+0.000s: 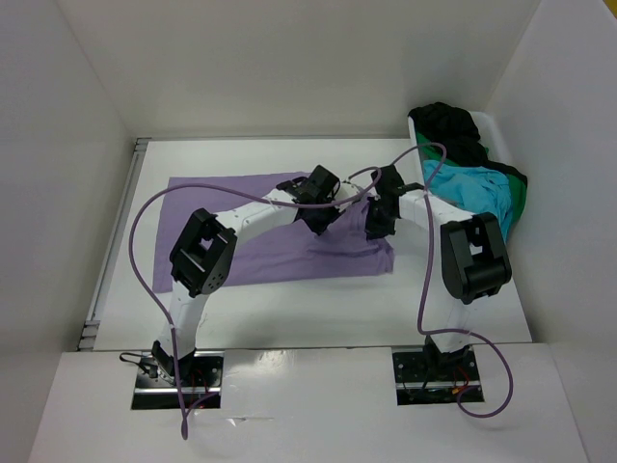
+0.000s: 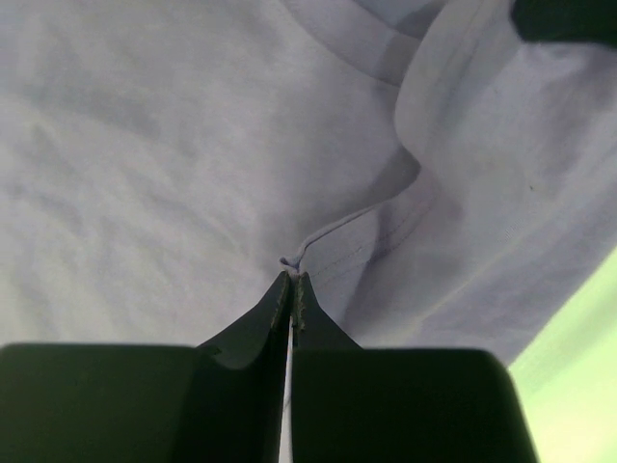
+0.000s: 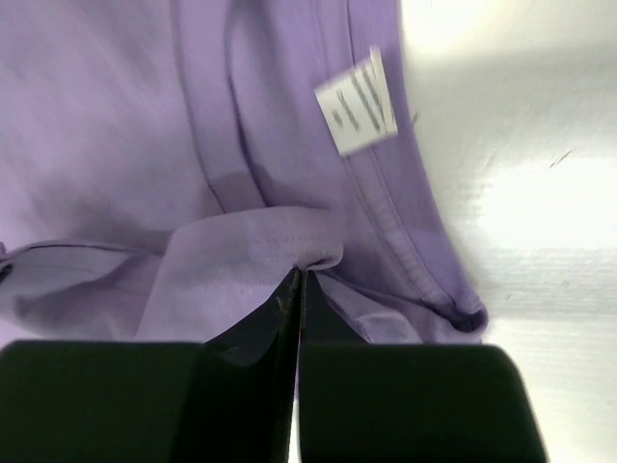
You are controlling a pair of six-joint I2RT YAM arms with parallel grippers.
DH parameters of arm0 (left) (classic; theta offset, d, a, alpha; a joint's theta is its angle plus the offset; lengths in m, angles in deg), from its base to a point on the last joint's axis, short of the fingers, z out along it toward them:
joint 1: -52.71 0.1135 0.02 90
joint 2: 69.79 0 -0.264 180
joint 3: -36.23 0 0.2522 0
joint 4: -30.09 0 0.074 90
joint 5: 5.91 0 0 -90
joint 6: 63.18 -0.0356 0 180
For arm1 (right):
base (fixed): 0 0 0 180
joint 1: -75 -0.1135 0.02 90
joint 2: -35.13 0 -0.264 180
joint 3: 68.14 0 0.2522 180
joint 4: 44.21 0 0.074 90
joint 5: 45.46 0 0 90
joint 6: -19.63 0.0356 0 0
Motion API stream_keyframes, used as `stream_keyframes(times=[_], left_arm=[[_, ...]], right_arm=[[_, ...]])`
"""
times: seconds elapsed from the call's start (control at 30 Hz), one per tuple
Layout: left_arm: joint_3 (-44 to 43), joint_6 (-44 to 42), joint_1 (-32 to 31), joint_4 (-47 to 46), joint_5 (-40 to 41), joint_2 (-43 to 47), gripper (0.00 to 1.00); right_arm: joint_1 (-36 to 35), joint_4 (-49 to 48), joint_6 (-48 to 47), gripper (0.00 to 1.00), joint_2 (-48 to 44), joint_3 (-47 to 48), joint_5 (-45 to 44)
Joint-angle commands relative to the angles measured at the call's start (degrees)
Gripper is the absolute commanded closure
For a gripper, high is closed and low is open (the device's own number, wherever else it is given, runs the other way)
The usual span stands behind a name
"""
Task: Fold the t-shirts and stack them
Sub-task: Fold the flattened tshirt in 1/3 of the way
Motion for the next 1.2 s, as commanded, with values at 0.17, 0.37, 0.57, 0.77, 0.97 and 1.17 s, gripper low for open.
stream_keyframes(times=[0.17, 0.37, 0.57, 0.77, 0.97, 1.17], left_arm=[[1.3, 6.2, 1.4, -3.0, 8.6, 5.1, 1.0], [3.9, 8.7, 1.4, -5.4, 10.7, 5.1, 1.0], [6.5, 9.8, 1.4, -7.9, 12.0, 5.1, 1.0], [8.7, 11.0, 1.4, -10.6, 15.8, 5.1, 1.0], [8.7, 11.5, 1.4, -11.1, 16.6, 5.1, 0.96], [8.7, 10.8, 1.4, -11.1, 20.1, 5.1, 0.72]], right_arm=[[-0.6, -3.6, -0.7, 1.0, -0.8, 5.0, -5.3], [-0.6, -8.0, -0.2, 1.0, 1.1, 5.6, -6.0], [-0.6, -12.5, -0.2, 1.0, 2.0, 4.9, -5.4], [-0.6, -15.6, -0.2, 1.0, 5.1, 6.0, -4.8], [-0.6, -16.2, -0.2, 0.89, 8.3, 8.3, -4.3], [-0.6, -14.1, -0.2, 0.37, 4.0, 8.3, -6.3]])
